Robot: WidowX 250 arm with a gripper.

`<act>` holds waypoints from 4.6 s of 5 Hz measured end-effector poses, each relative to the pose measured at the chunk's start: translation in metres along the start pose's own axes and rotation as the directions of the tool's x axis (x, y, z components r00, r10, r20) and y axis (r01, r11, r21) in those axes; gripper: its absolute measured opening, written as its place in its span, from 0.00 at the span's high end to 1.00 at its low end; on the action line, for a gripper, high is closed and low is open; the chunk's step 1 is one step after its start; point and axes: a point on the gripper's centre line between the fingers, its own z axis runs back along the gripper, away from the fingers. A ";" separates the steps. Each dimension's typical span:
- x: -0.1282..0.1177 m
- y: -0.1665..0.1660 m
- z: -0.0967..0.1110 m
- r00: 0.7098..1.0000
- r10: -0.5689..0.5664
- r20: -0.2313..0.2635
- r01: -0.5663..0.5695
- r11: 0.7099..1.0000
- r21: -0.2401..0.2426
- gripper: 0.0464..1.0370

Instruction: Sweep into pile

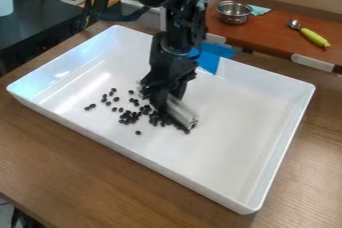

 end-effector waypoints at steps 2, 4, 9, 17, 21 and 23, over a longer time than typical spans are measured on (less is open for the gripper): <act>0.000 0.038 -0.003 0.999 -0.032 -0.021 0.033 0.999 0.011 0.65; 0.001 0.071 -0.005 0.998 -0.052 -0.044 0.053 0.998 0.026 0.65; 0.065 -0.010 0.040 0.963 0.218 -0.156 -0.230 0.971 -0.066 0.65; 0.049 0.058 -0.012 0.960 0.262 -0.096 -0.261 0.965 0.019 0.65; 0.032 0.064 0.016 0.956 0.258 -0.142 -0.265 0.963 -0.036 0.65; 0.023 0.005 0.053 0.948 0.232 -0.220 -0.260 0.960 -0.106 0.65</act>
